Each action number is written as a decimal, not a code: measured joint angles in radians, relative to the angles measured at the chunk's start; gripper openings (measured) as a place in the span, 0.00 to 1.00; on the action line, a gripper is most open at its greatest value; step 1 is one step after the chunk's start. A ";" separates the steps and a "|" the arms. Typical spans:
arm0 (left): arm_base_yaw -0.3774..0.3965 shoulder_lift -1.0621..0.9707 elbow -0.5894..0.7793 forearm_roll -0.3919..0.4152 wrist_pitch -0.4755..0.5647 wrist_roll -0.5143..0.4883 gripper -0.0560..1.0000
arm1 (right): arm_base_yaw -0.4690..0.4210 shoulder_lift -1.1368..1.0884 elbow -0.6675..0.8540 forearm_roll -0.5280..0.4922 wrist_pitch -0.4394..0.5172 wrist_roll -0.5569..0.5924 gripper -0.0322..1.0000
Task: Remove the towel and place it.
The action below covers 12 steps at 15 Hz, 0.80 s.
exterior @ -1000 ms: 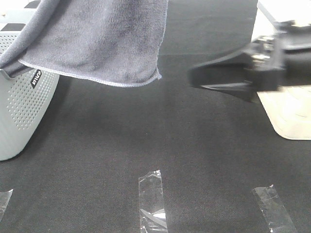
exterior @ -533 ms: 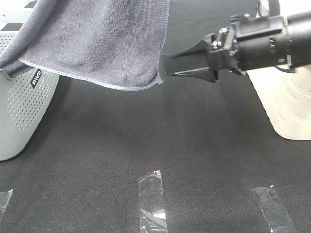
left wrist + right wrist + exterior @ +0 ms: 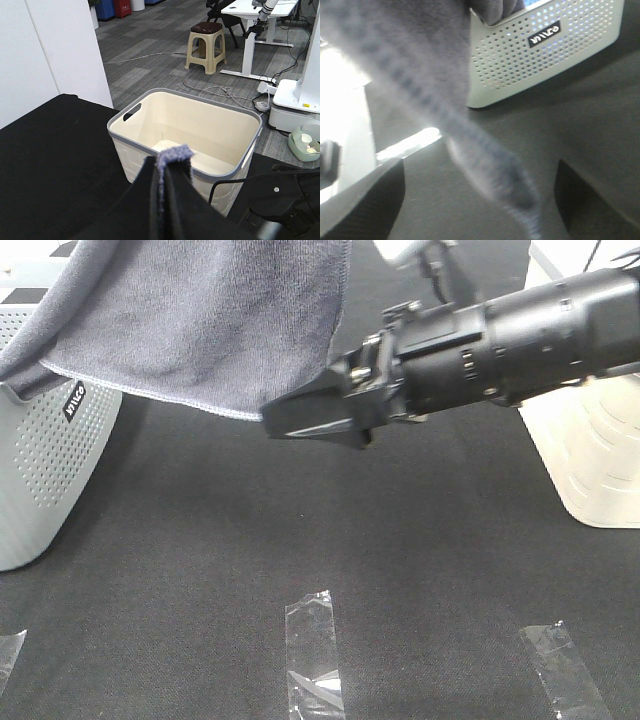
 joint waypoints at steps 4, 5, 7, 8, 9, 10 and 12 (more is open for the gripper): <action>0.000 0.000 0.000 0.000 0.000 0.000 0.05 | 0.008 0.003 0.000 0.045 -0.055 0.000 0.76; 0.000 0.000 0.000 0.000 0.000 0.000 0.05 | 0.008 0.005 0.000 0.045 -0.036 0.000 0.75; 0.000 0.000 0.000 0.011 0.000 0.000 0.05 | 0.008 0.006 0.000 0.045 -0.012 0.000 0.67; 0.000 0.000 0.000 0.026 -0.002 0.000 0.05 | 0.008 0.006 0.000 0.043 -0.011 0.000 0.62; 0.000 0.000 0.000 0.031 -0.003 0.000 0.05 | 0.008 0.007 0.000 0.043 -0.011 0.000 0.56; 0.000 0.000 0.000 0.033 -0.003 0.000 0.05 | 0.008 0.007 0.000 0.043 -0.011 0.000 0.50; 0.000 0.000 0.000 0.038 -0.003 0.000 0.05 | 0.008 0.007 0.000 0.040 -0.009 0.000 0.37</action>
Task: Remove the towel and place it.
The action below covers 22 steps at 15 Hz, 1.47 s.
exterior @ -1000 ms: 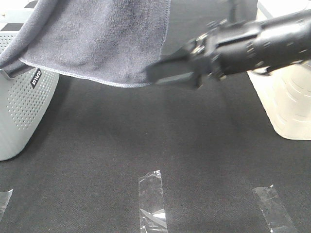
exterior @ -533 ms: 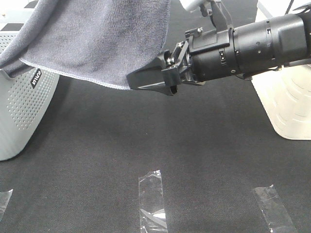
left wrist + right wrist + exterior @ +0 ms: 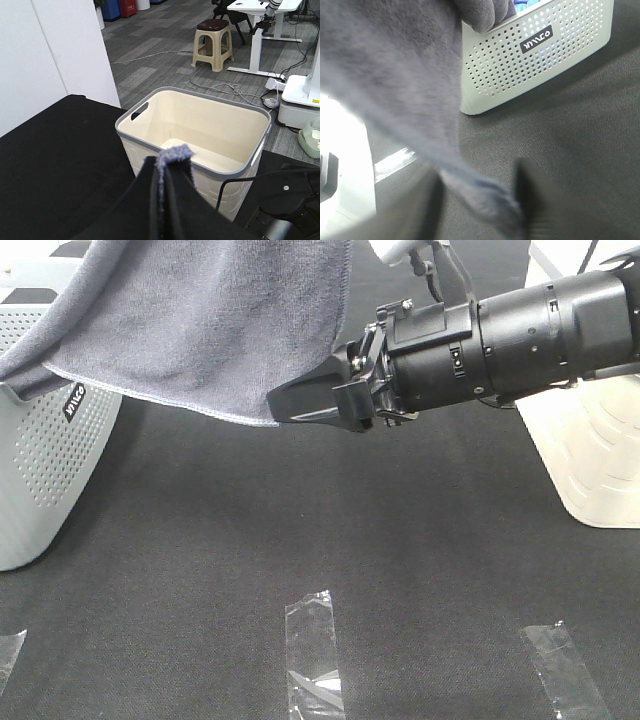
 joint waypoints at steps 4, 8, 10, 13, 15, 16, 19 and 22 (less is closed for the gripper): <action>0.000 -0.001 0.000 0.068 0.000 0.000 0.05 | 0.000 0.000 0.000 -0.017 0.001 0.022 0.22; 0.000 -0.001 0.000 0.117 0.000 0.000 0.05 | 0.000 0.000 0.000 -0.036 -0.036 0.072 0.29; 0.000 -0.001 0.000 0.118 0.000 0.000 0.05 | 0.000 0.000 0.000 -0.065 -0.049 0.097 0.44; 0.000 -0.001 0.000 0.120 0.000 0.000 0.05 | 0.000 -0.026 0.000 -0.124 -0.047 0.116 0.42; 0.000 -0.001 0.000 0.120 0.000 0.000 0.05 | 0.000 -0.042 0.000 -0.125 -0.048 0.122 0.40; 0.000 -0.001 0.000 0.120 0.000 0.000 0.05 | 0.000 -0.065 0.000 -0.124 -0.055 0.128 0.38; 0.000 -0.001 0.000 0.120 0.000 0.000 0.05 | 0.000 -0.065 0.000 -0.124 -0.055 0.128 0.37; 0.000 -0.001 0.000 0.120 0.000 0.000 0.05 | 0.000 -0.065 0.000 -0.127 -0.055 0.128 0.35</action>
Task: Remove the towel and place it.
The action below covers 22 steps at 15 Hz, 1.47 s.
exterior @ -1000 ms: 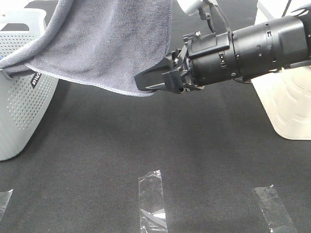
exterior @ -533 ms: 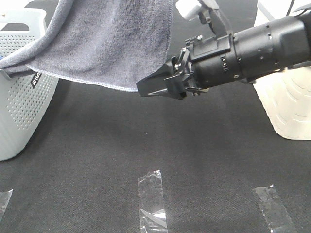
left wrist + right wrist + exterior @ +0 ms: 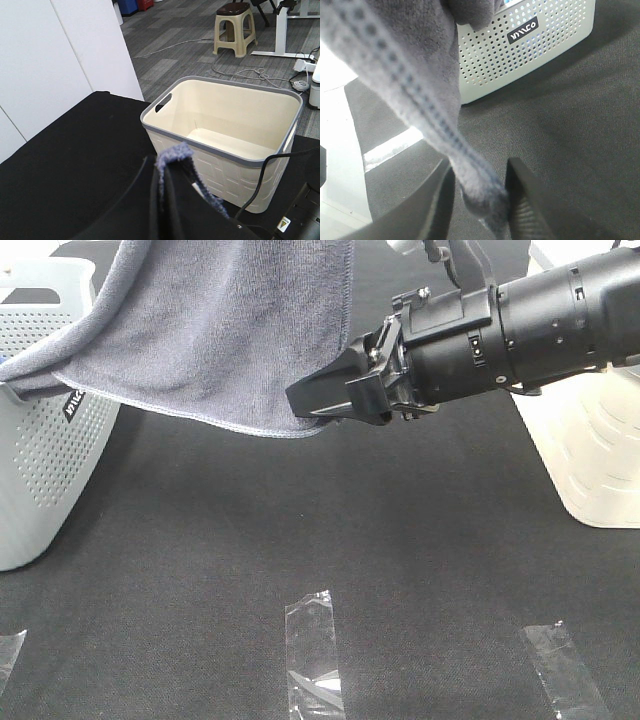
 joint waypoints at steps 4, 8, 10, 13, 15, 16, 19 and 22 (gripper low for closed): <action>0.000 0.000 0.000 0.000 0.000 0.000 0.05 | 0.000 0.011 0.000 0.000 -0.013 0.000 0.28; 0.000 0.000 0.000 0.002 0.000 0.000 0.05 | 0.000 0.011 0.000 -0.009 -0.018 0.026 0.03; 0.000 0.000 0.000 0.033 0.001 0.000 0.05 | 0.000 -0.017 0.000 -0.111 -0.025 0.173 0.03; 0.000 0.019 -0.004 0.194 0.062 -0.129 0.05 | 0.004 -0.091 -0.023 -0.384 -0.024 0.510 0.03; 0.000 0.067 -0.005 0.321 0.156 -0.237 0.05 | 0.005 -0.138 -0.083 -0.676 -0.018 0.837 0.03; 0.000 0.101 -0.005 0.380 0.199 -0.270 0.05 | 0.005 -0.151 -0.127 -0.858 0.007 0.997 0.03; 0.000 0.180 -0.005 0.450 0.228 -0.311 0.05 | 0.005 -0.146 -0.298 -1.341 0.184 1.393 0.03; 0.010 0.263 -0.005 0.511 0.197 -0.312 0.05 | 0.005 -0.105 -0.479 -1.610 0.287 1.558 0.03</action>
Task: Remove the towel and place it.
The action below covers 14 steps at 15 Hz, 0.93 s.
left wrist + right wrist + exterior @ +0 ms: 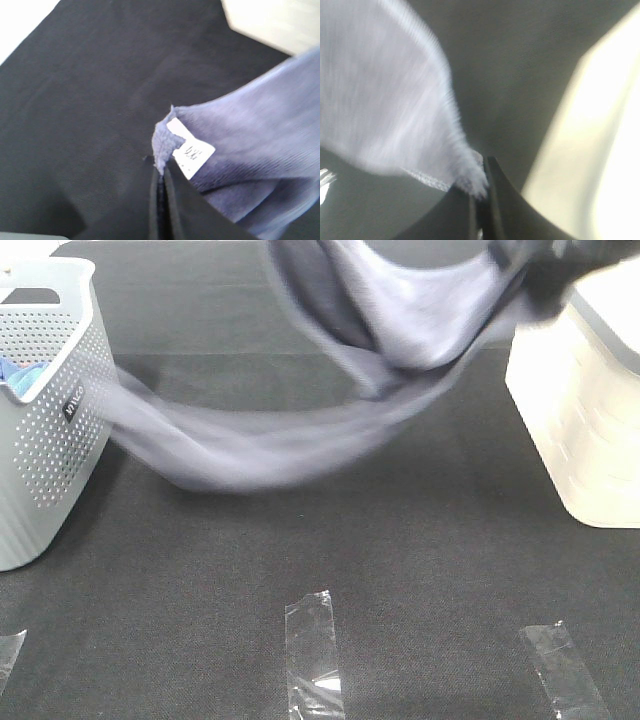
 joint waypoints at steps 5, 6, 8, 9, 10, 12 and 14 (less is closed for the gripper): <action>0.178 0.090 0.000 0.038 -0.421 -0.003 0.05 | 0.000 0.231 -0.369 -0.215 -0.024 0.021 0.03; 0.229 0.094 0.000 0.038 -0.565 -0.003 0.05 | 0.000 0.299 -0.459 -0.283 -0.073 0.021 0.03; 0.312 0.092 -0.018 0.038 -0.867 -0.003 0.05 | 0.000 0.405 -0.664 -0.395 -0.182 0.025 0.03; 0.331 0.092 -0.031 0.038 -0.927 -0.003 0.05 | 0.000 0.420 -0.703 -0.413 -0.207 0.026 0.03; 0.358 0.089 -0.068 0.038 -1.018 -0.003 0.05 | 0.000 0.441 -0.786 -0.451 -0.245 0.036 0.03; 0.391 0.080 -0.145 0.038 -1.112 -0.003 0.05 | 0.000 0.442 -0.885 -0.492 -0.334 0.079 0.03; 0.407 0.077 -0.169 0.040 -1.110 -0.003 0.05 | -0.026 0.447 -0.917 -0.484 -0.416 0.118 0.03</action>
